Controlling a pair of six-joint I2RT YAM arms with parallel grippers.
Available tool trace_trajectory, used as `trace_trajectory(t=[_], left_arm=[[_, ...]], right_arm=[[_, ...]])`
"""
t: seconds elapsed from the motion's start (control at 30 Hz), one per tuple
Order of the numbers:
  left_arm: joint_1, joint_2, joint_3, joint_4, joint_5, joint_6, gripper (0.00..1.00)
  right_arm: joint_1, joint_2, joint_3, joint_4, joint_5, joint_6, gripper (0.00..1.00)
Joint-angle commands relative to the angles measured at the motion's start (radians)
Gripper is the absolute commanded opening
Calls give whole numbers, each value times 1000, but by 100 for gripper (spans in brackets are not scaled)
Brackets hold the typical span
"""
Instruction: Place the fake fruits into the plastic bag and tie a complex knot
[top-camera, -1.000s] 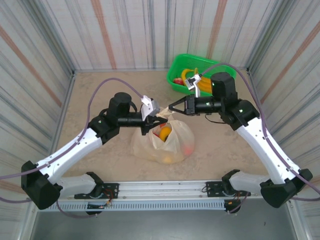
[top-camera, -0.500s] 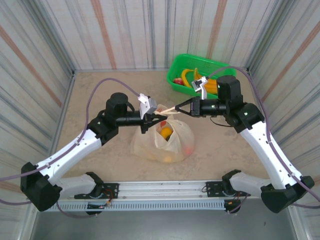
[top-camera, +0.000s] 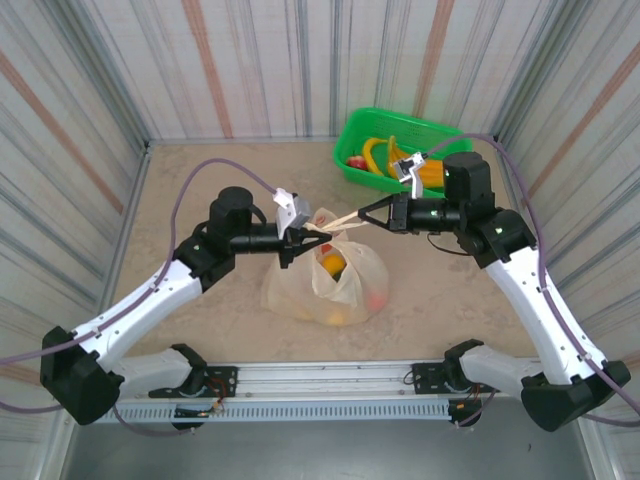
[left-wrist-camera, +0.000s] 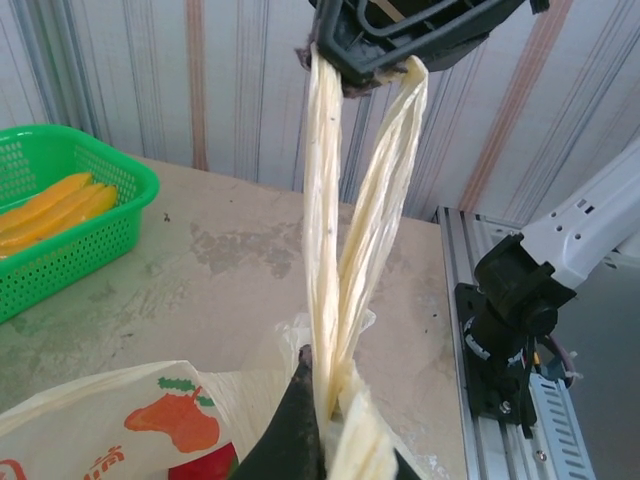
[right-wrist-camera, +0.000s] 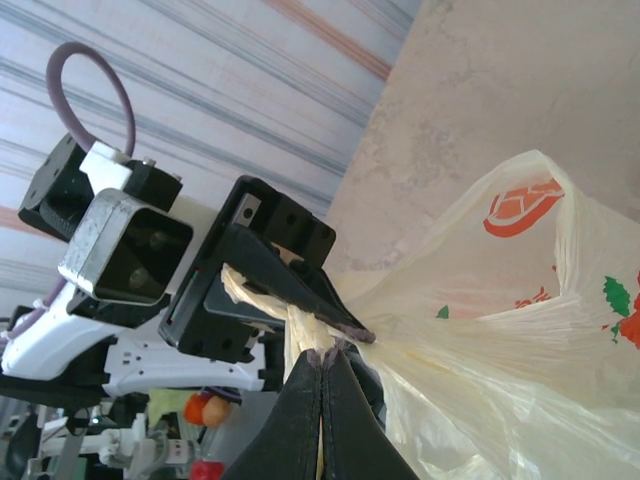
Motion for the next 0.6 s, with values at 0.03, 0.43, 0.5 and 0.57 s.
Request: trace_trajectory(t=[0.03, 0.43, 0.5, 0.57], left_arm=[[61, 1, -14, -23, 16, -97, 0], [65, 20, -4, -6, 50, -153, 0], [64, 13, -9, -8, 51, -155, 0], [65, 7, -14, -7, 50, -153, 0]], right_arm=[[39, -61, -12, 17, 15, -95, 0], [216, -64, -254, 77, 311, -194, 0], [173, -77, -271, 99, 340, -170, 0], [129, -93, -287, 127, 341, -143, 0]])
